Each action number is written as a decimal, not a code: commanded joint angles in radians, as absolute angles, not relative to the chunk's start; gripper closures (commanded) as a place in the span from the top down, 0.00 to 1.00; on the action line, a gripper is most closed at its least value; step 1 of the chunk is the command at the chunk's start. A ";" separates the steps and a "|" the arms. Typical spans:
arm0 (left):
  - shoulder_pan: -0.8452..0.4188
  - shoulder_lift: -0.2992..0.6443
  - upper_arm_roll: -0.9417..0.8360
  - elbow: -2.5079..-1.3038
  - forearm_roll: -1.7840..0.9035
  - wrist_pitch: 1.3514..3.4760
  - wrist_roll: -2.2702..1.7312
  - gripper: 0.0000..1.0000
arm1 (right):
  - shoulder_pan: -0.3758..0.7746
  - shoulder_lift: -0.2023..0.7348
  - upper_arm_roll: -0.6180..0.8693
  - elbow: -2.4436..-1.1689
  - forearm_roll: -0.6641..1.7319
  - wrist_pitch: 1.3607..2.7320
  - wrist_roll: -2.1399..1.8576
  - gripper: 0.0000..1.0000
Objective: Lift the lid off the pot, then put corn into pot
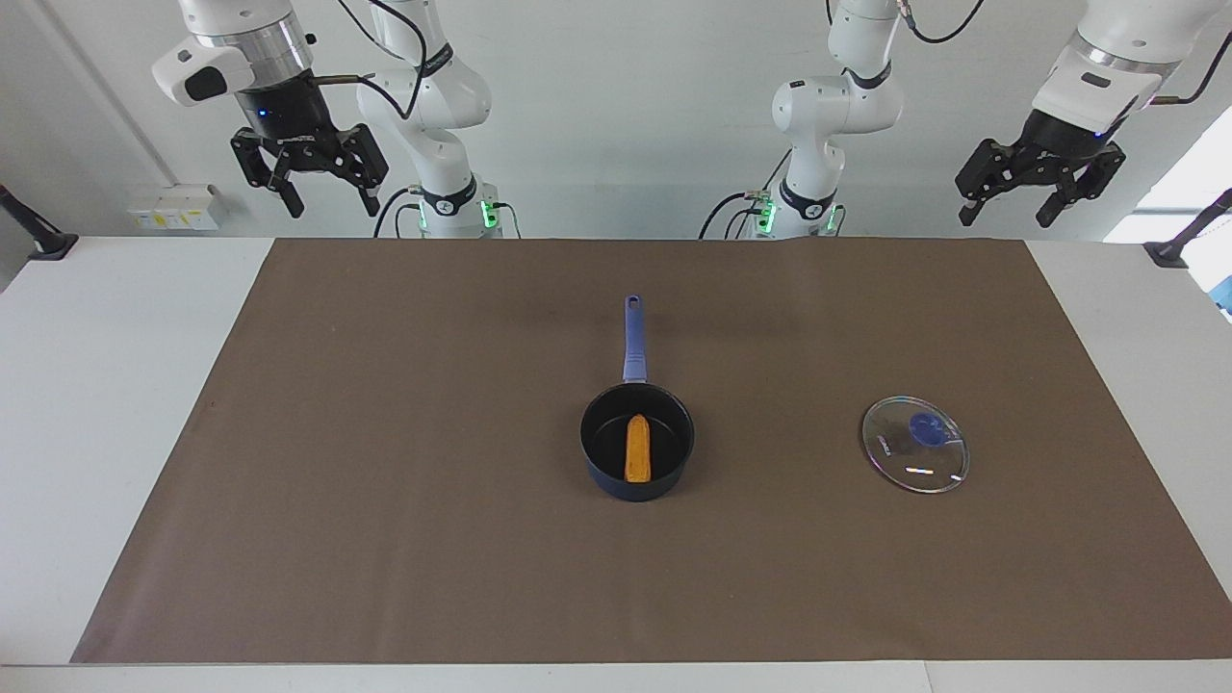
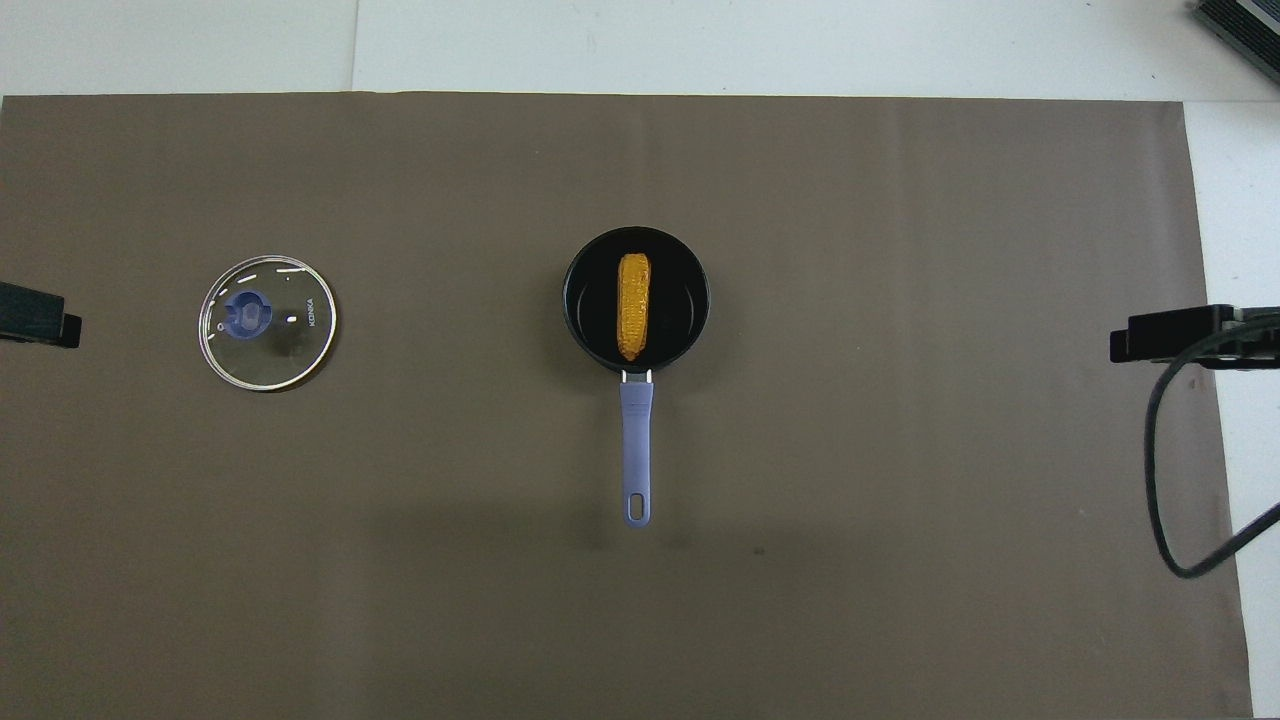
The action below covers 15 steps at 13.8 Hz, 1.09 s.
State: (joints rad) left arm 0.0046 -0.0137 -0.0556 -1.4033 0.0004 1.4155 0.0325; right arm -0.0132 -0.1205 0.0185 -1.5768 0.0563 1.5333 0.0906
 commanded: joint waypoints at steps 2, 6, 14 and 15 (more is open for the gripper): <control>0.002 -0.052 -0.054 -1.453 0.017 1.410 0.021 1.00 | -0.034 -0.137 0.026 -1.595 0.054 1.522 0.074 1.00; 0.002 -0.074 -0.051 -1.486 0.017 1.410 0.021 1.00 | -0.089 -0.143 0.006 -1.595 0.046 1.480 0.069 1.00; 0.002 -0.078 -0.051 -1.491 0.017 1.411 0.023 1.00 | -0.069 -0.120 0.025 -1.551 -0.015 1.482 0.006 1.00; 0.002 -0.078 -0.051 -1.491 0.017 1.411 0.021 1.00 | -0.048 -0.120 0.023 -1.551 -0.017 1.480 -0.006 1.00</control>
